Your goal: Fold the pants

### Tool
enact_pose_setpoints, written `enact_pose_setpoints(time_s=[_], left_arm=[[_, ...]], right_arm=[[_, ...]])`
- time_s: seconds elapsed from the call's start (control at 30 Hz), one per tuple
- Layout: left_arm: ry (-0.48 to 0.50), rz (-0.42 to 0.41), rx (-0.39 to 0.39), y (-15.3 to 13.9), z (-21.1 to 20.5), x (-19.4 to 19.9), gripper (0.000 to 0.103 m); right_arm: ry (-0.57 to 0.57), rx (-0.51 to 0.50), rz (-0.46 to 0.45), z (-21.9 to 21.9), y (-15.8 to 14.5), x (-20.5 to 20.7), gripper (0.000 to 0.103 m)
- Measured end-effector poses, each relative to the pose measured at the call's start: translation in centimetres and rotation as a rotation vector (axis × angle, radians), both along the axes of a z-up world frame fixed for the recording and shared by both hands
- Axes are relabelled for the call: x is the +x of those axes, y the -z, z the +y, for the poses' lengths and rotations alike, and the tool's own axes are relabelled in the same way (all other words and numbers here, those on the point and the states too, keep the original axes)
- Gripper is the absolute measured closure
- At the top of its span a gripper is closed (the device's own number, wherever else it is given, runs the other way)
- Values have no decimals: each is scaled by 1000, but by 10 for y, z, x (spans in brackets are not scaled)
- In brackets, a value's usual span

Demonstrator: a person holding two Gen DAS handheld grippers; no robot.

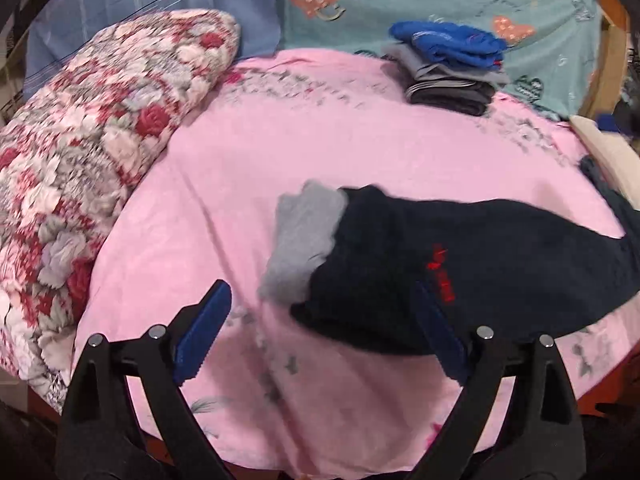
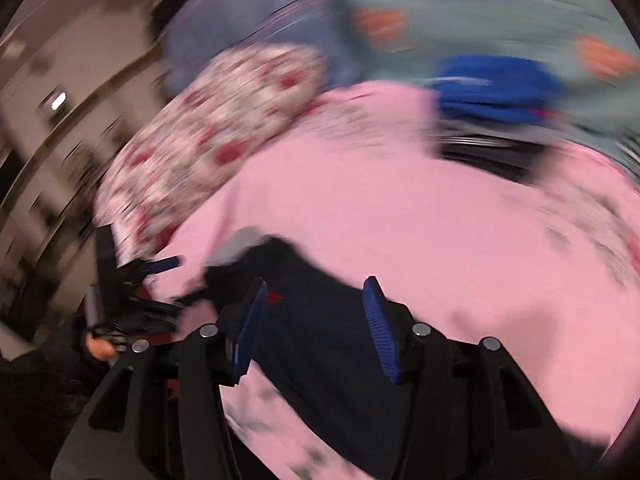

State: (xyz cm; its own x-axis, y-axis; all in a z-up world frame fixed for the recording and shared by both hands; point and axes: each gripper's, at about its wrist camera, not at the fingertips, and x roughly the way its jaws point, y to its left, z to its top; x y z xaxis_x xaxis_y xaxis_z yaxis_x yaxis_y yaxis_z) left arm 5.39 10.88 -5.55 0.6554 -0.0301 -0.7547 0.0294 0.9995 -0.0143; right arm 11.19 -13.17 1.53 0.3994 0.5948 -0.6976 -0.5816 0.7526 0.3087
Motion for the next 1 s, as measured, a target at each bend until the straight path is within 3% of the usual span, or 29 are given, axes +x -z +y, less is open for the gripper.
enact_pose_setpoints(time_s=[0.1, 0.27, 0.33, 0.37, 0.4, 0.47, 0.5, 0.6, 0.7, 0.77, 0.8, 0.9, 1.0], left_arm=[[-46, 37, -22, 15, 11, 8, 10], [-59, 74, -27, 32, 14, 12, 10], [-57, 72, -24, 32, 14, 16, 10], [-57, 72, -18, 33, 14, 18, 10], [-61, 75, -4, 35, 14, 22, 10], [-70, 89, -5, 39, 18, 28, 10], [-81, 92, -6, 40, 22, 30, 10], [-98, 91, 23, 39, 29, 31, 9], [-100, 109, 46, 44, 28, 30, 8], [-104, 107, 54, 44, 29, 27, 8], [-108, 107, 56, 45, 31, 25, 8], [-113, 113, 46, 46, 35, 19, 8], [-118, 108, 73, 46, 32, 18, 7]], right_arm=[[-164, -86, 48, 98, 29, 49, 52], [-328, -198, 147, 189, 83, 90, 52], [-359, -271, 168, 206, 105, 92, 60], [-370, -323, 180, 213, 117, 92, 72], [-377, -343, 167, 216, 124, 93, 74], [-367, -303, 176, 215, 122, 98, 82], [-358, -275, 180, 214, 118, 103, 103], [-376, -178, 137, 222, 90, 105, 103], [-364, -275, 124, 242, 101, 99, 103], [-361, -262, 110, 234, 99, 94, 103], [-339, -234, 88, 222, 89, 93, 99], [-266, -194, 65, 178, 62, 83, 50], [-261, -268, 119, 159, 86, 66, 47]])
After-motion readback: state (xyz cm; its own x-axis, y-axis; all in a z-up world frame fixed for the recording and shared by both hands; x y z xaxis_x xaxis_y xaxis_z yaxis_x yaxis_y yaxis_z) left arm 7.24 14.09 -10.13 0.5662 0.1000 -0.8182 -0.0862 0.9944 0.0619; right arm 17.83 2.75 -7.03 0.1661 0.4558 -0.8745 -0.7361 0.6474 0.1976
